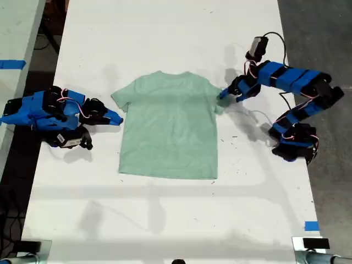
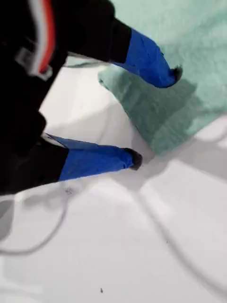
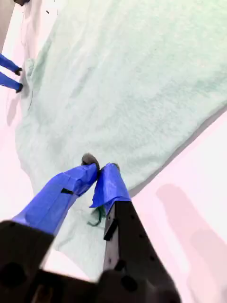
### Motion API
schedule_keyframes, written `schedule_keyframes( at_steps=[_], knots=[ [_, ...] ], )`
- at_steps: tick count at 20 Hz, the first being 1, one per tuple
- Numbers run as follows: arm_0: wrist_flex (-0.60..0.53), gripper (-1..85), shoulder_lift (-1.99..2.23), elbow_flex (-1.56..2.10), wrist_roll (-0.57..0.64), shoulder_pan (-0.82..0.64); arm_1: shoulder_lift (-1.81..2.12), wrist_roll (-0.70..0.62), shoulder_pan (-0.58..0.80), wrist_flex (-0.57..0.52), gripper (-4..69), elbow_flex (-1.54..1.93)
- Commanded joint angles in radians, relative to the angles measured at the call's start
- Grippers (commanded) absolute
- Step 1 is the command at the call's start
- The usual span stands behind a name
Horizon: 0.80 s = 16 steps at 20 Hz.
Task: Fold t shirt
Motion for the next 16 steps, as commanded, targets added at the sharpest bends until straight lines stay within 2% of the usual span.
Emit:
schedule_keyframes(
  at_steps=[1, 2, 4, 6, 8, 10, 13, 16],
  knots=[
    [0.003, 2.1, 0.003, 0.006, -0.008, 0.0, -0.089, -0.017, 0.012, -0.041, 10.6, -0.071],
    [0.003, 2.1, 0.003, 0.006, -0.006, -0.002, -0.095, -0.015, 0.021, -0.029, 1.2, -0.075],
    [0.003, 2.1, 0.003, 0.006, -0.006, 0.0, -0.092, -0.025, 0.029, 0.006, 1.3, -0.114],
    [0.003, 2.0, 0.003, 0.006, -0.006, 0.003, -0.021, -0.026, -0.02, 0.106, 1.3, -0.227],
    [0.003, 1.9, 0.003, 0.006, -0.006, 0.0, -0.006, -0.008, -0.152, 0.233, 1.3, -0.457],
    [0.003, 1.9, 0.003, 0.006, -0.006, -0.002, -0.098, 0.009, -0.308, 0.29, 1.3, -0.684],
    [0.003, 1.9, 0.003, 0.006, -0.006, 0.0, -0.331, 0.021, -0.479, 0.241, 1.3, -0.904],
    [0.003, 2.0, 0.003, 0.006, -0.005, 0.002, -0.591, 0.021, -0.571, 0.213, 1.3, -1.143]
  ],
)
